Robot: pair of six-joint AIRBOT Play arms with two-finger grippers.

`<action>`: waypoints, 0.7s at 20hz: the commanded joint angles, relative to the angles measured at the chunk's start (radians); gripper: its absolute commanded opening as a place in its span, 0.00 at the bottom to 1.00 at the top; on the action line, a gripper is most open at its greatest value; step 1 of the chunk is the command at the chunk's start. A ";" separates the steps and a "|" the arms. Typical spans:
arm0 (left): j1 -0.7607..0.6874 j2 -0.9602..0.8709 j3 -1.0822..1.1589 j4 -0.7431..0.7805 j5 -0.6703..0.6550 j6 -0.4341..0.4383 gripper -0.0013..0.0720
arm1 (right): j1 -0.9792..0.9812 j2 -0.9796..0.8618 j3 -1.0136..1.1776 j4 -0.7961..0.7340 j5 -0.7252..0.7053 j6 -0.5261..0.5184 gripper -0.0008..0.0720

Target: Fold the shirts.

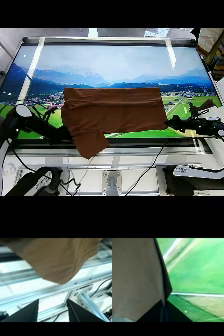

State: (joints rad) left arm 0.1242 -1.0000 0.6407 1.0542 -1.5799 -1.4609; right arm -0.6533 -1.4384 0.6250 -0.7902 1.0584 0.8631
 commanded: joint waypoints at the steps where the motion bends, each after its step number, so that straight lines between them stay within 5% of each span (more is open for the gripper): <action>1: -0.001 0.000 -0.081 0.045 -0.010 -0.006 0.59 | 0.000 0.000 0.000 -0.062 -0.040 0.000 0.05; 14: -0.033 -0.001 -0.298 -0.073 0.491 -0.006 0.58 | 0.000 0.000 0.000 -0.028 -0.024 0.000 0.05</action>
State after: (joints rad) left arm 0.1093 -1.0000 0.3630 0.9943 -1.2007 -1.4666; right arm -0.6533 -1.4384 0.6250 -0.7902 1.0584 0.8627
